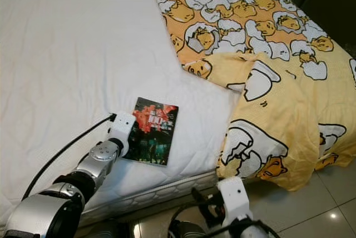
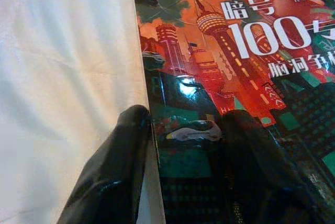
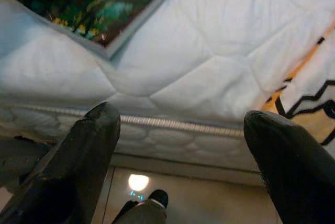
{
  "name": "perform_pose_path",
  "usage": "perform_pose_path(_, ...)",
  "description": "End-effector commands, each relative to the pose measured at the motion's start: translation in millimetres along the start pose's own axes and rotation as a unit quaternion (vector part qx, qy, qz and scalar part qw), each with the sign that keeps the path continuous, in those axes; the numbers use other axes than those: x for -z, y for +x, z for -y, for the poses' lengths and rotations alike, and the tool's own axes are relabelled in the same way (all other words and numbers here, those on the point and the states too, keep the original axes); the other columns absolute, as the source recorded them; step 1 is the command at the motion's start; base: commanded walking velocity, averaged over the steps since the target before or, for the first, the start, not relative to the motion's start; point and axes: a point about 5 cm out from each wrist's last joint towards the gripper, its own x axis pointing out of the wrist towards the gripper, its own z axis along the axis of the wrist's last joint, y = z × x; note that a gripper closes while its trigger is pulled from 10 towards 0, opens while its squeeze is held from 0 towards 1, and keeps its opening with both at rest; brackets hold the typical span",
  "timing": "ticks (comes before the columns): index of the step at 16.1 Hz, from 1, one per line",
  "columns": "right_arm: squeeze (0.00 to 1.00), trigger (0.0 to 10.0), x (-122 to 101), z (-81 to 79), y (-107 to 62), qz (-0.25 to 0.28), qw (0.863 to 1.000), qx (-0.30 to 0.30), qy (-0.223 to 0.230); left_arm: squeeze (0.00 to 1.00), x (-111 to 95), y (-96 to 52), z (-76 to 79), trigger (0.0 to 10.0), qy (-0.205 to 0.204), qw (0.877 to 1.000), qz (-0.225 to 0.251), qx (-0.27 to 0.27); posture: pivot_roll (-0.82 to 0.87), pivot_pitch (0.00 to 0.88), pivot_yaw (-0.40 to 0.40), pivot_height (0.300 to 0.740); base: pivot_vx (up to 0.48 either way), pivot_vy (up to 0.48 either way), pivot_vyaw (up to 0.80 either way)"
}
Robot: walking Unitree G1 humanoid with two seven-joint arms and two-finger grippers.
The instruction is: Clean up the room
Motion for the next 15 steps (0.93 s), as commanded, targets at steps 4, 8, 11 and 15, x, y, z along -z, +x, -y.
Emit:
perform_pose_path(4,0.0,10.0,6.2,2.6,-1.0,-0.013,1.0,-0.003,0.001,0.0,37.3,-6.9,26.9,0.0,-0.076,0.991,-0.099,0.049,-0.2,0.118,-0.096,0.74,0.0,0.0,0.0)
perform_pose_path(8,0.0,10.0,4.9,5.8,2.8,-0.009,1.0,0.001,-0.001,0.0,-8.7,3.4,-3.2,0.0,-0.21,0.978,0.003,-0.002,-0.2,0.105,-0.087,0.74,0.0,0.0,0.0)
perform_pose_path(11,0.0,10.0,7.1,7.1,4.4,-0.009,1.0,0.005,0.002,0.0,-56.1,3.2,-45.0,0.0,-0.252,0.961,0.109,-0.039,-0.18,0.107,-0.081,0.74,0.0,0.0,0.0)
perform_pose_path(15,0.0,10.0,3.5,6.5,9.8,0.005,1.0,0.008,-0.004,0.0,-70.1,-4.8,-58.7,2.1,-0.095,0.981,0.167,-0.037,-0.16,0.11,-0.075,0.74,0.0,0.0,0.0)
